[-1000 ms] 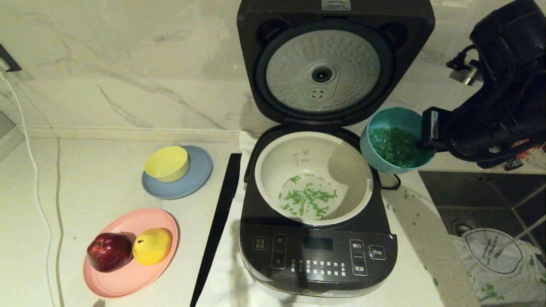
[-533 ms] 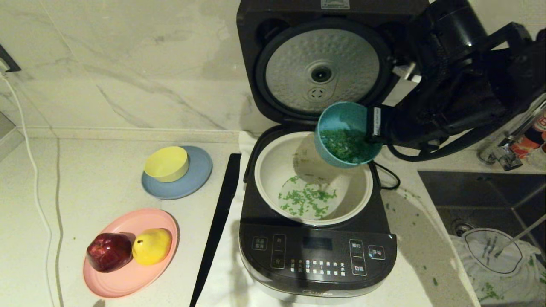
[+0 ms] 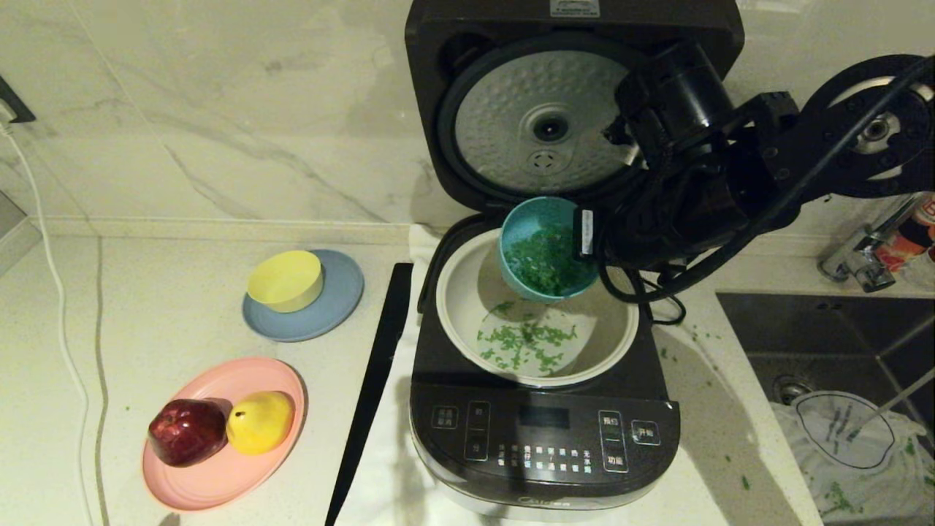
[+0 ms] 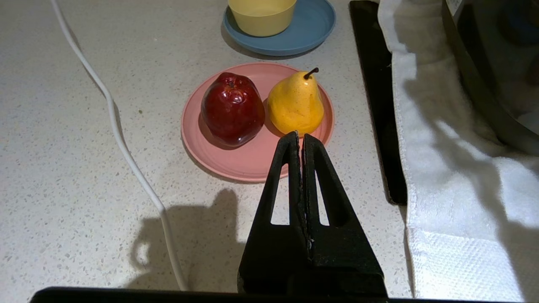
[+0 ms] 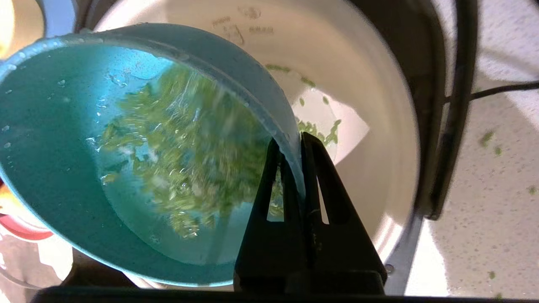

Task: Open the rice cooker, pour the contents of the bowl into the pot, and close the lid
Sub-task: Pour the water from the bowl into the rice cooker

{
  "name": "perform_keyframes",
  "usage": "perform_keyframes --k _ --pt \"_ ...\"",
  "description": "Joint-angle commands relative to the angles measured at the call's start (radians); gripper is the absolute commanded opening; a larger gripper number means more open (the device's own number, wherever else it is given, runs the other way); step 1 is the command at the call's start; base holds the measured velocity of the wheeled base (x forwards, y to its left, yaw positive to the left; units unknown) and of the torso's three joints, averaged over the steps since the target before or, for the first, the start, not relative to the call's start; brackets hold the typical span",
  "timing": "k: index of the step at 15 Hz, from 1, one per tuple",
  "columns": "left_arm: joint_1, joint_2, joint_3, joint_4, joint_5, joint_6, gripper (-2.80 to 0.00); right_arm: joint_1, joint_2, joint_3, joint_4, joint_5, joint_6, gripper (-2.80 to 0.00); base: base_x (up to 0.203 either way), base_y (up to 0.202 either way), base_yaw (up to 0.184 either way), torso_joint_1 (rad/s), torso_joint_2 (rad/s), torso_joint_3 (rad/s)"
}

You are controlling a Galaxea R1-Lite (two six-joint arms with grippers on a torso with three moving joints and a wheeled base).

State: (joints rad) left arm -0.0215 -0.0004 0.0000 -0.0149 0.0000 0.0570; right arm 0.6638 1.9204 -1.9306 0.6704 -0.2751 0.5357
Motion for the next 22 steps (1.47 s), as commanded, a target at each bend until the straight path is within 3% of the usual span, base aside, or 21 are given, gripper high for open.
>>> perform_keyframes --k 1,3,7,13,19,22 --pt "0.002 -0.003 0.009 0.0 0.0 0.0 -2.8 0.015 0.019 0.003 0.003 -0.022 0.008 -2.8 0.0 0.0 0.0 0.0 0.0 0.0" --pt "0.0 -0.003 0.009 0.0 0.0 0.0 -2.8 0.039 0.029 0.006 -0.004 -0.1 0.013 -2.8 0.0 0.0 0.0 0.0 0.0 0.0" --pt "0.0 -0.003 0.009 0.0 0.0 0.0 -2.8 0.077 0.03 0.092 -0.162 -0.216 0.01 -2.8 0.0 0.0 0.0 0.0 0.0 0.0" --pt "0.0 -0.003 0.009 0.0 0.0 0.001 -2.8 0.111 0.017 0.254 -0.394 -0.327 -0.032 -2.8 0.0 0.0 0.0 0.0 0.0 0.0" --pt "0.0 -0.003 0.009 0.0 0.0 0.001 -2.8 0.137 -0.016 0.489 -0.805 -0.409 -0.206 -2.8 0.0 0.0 0.0 0.0 0.0 0.0" --pt "0.0 -0.003 0.009 0.001 0.0 0.0 -2.8 0.144 -0.008 0.62 -1.093 -0.427 -0.331 -2.8 0.0 0.0 0.0 0.0 0.0 0.0"
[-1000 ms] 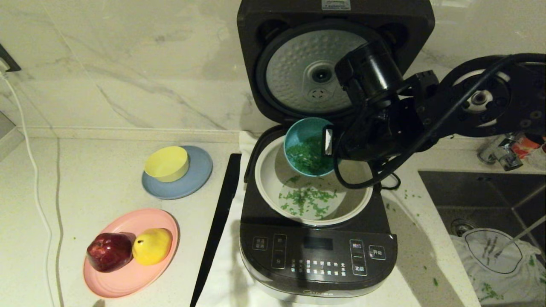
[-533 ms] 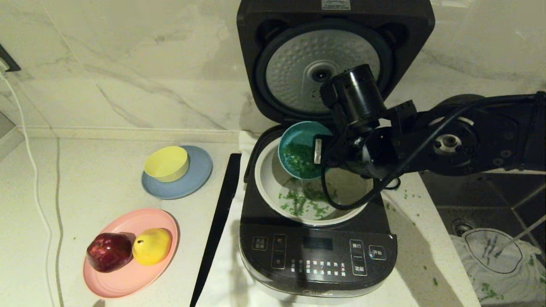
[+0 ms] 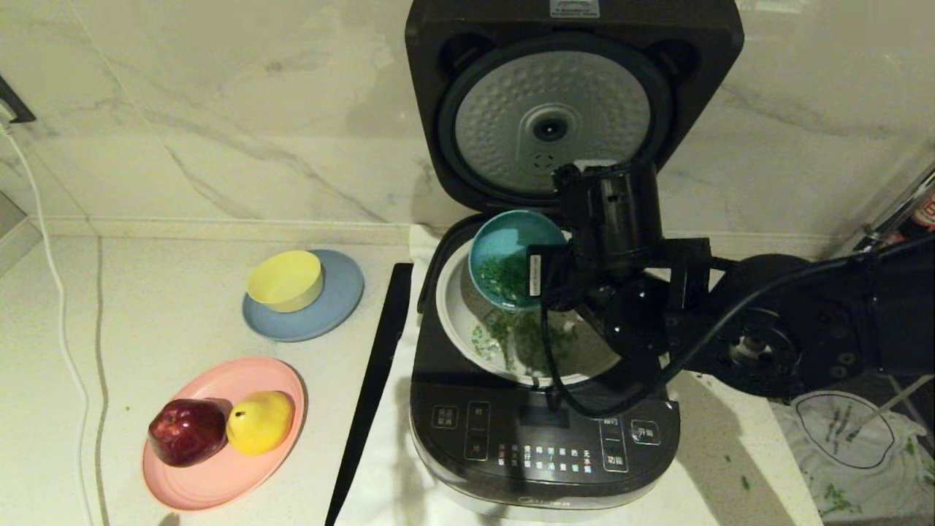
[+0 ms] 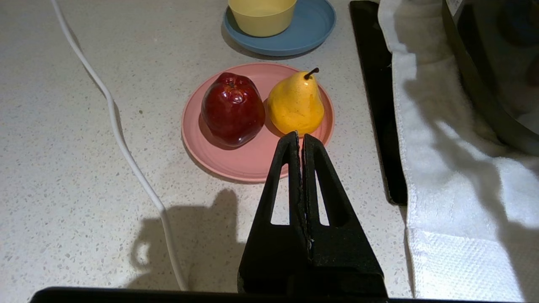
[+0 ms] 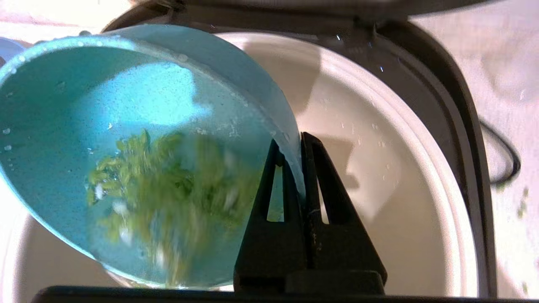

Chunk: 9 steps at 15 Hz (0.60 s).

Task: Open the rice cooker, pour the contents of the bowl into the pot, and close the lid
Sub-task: Pour the water from the bowl into the rice cooker

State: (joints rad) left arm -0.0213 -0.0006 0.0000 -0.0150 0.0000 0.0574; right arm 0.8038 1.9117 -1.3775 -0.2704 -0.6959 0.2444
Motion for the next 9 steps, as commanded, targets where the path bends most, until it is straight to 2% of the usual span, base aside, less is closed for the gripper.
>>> perform_keyframes --k 1,4,9 --pt "0.0 -0.002 0.009 0.0 0.0 0.0 -2.8 0.004 0.003 0.108 -0.249 -0.014 -0.083 -2.8 0.0 0.0 0.0 0.0 0.0 0.0" --pt "0.0 -0.002 0.009 0.0 0.0 -0.001 -2.8 0.005 0.013 0.212 -0.521 -0.033 -0.216 -2.8 0.0 0.0 0.0 0.0 0.0 0.0" --pt "0.0 -0.002 0.009 0.0 0.0 0.0 -2.8 0.01 0.035 0.318 -0.808 -0.034 -0.365 -2.8 0.0 0.0 0.0 0.0 0.0 0.0"
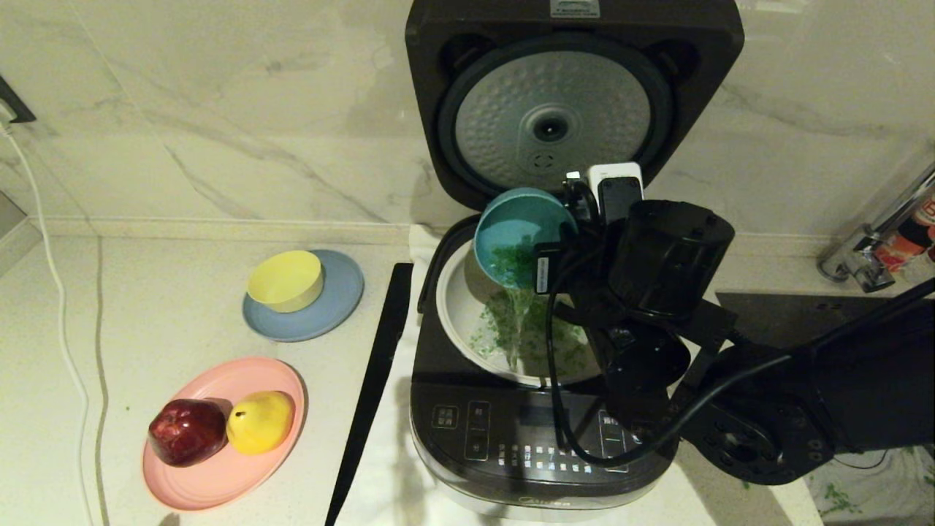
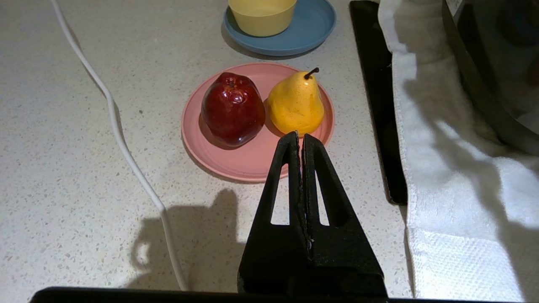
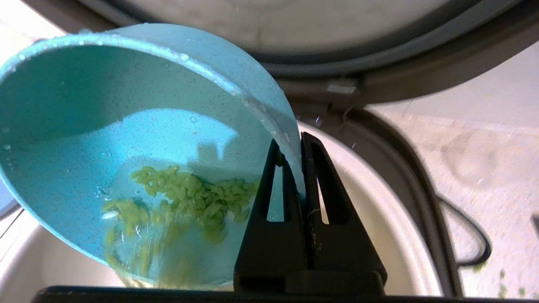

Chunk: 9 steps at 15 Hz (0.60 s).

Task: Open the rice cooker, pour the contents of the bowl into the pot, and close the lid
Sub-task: Pour the water from the bowl into the rice cooker

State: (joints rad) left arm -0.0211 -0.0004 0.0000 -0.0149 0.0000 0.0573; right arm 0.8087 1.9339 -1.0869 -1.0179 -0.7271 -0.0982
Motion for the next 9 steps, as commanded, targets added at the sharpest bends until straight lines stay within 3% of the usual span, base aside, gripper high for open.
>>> perform_keyframes --k 1,5,9 --pt "0.0 -0.003 0.009 0.0 0.0 0.001 -2.8 0.011 0.014 0.045 -0.11 -0.002 -0.052 -2.8 0.0 0.0 0.0 0.0 0.0 0.0" --pt "0.0 -0.003 0.009 0.0 0.0 0.001 -2.8 0.017 0.045 0.098 -0.305 0.011 -0.172 -2.8 0.0 0.0 0.0 0.0 0.0 0.0" --pt "0.0 -0.003 0.009 0.001 0.0 0.001 -2.8 0.027 0.039 0.114 -0.346 0.012 -0.189 -2.8 0.0 0.0 0.0 0.0 0.0 0.0"
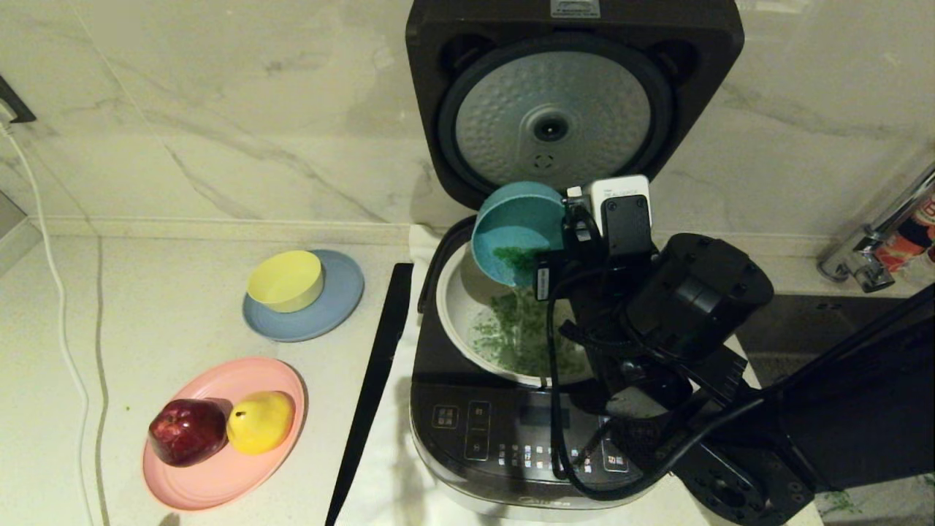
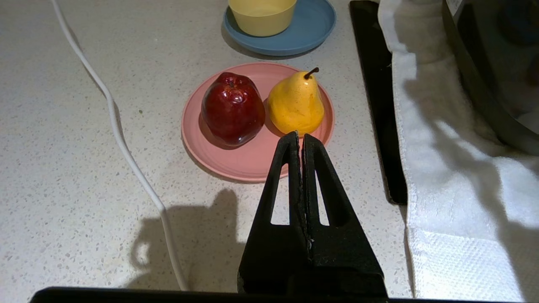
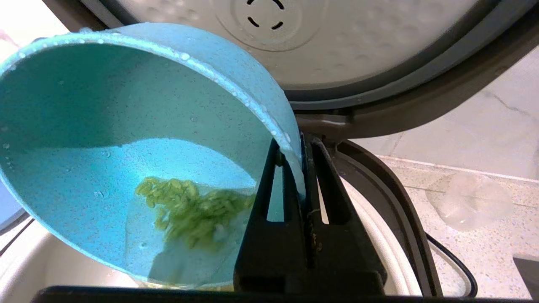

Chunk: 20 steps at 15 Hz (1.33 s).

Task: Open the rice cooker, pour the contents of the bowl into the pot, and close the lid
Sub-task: Pour the water from the bowl into the rice cooker

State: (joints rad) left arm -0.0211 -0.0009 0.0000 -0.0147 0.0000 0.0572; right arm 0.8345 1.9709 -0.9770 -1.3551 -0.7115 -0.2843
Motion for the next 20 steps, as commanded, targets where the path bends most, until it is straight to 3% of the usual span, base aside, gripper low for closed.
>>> perform_keyframes --k 1,20 --pt "0.001 -0.002 0.009 -0.001 0.0 0.0 -2.8 0.0 0.008 0.01 -0.01 -0.002 -0.002 -2.8 0.0 0.0 0.0 0.0 0.0 0.0" --pt "0.0 -0.002 0.009 -0.001 0.0 0.001 -2.8 0.009 0.025 0.048 -0.158 0.001 -0.044 -2.8 0.0 0.0 0.0 0.0 0.0 0.0"
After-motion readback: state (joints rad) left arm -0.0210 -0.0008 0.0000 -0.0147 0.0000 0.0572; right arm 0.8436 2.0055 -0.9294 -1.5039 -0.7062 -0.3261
